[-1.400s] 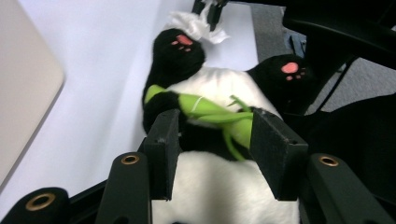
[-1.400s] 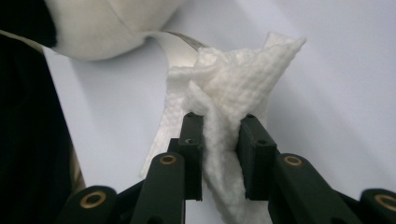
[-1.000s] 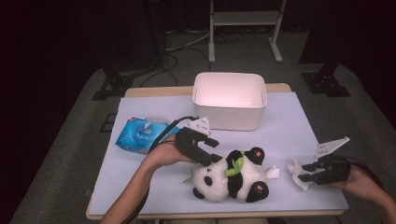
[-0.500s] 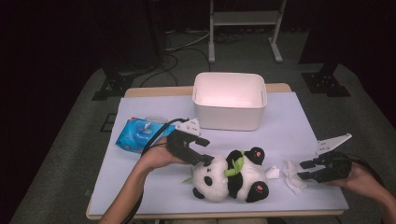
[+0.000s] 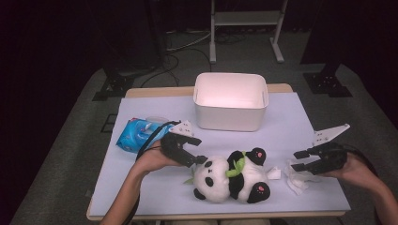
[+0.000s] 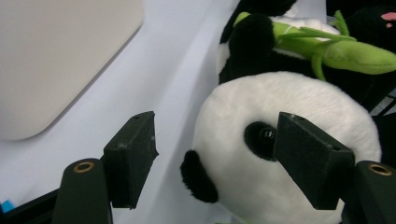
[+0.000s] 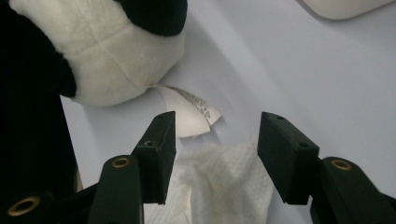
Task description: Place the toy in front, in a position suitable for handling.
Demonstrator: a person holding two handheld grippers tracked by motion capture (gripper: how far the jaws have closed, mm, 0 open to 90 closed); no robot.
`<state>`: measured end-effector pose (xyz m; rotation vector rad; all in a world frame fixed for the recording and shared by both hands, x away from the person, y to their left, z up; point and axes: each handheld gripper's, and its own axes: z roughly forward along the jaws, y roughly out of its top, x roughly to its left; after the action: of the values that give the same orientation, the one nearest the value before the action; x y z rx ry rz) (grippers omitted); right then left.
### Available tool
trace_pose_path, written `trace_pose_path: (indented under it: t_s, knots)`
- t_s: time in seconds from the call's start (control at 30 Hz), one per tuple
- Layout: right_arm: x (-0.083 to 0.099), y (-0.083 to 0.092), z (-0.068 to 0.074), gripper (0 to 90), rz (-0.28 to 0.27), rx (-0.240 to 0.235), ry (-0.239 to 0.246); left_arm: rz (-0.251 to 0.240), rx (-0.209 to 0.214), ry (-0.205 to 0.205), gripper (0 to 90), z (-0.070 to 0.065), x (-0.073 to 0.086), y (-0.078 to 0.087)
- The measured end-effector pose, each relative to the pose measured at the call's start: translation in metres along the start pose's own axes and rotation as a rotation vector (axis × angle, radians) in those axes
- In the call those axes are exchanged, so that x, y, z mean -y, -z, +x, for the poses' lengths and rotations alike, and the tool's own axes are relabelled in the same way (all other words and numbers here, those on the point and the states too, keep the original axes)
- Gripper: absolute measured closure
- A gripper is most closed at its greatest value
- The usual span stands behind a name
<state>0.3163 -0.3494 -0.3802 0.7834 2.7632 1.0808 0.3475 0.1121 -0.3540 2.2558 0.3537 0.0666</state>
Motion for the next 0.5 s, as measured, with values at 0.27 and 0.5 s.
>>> trace_pose_path:
  t_s: [0.27,0.5]
  knots:
    - [-0.022,-0.006,-0.011,41.9,-0.024,-0.022,0.016,-0.003,-0.04,0.016,25.6,0.003,0.012,0.002]
    - [-0.045,-0.011,-0.014,39.0,-0.023,-0.034,0.051,0.014,-0.066,0.019,19.6,0.002,0.016,0.002]
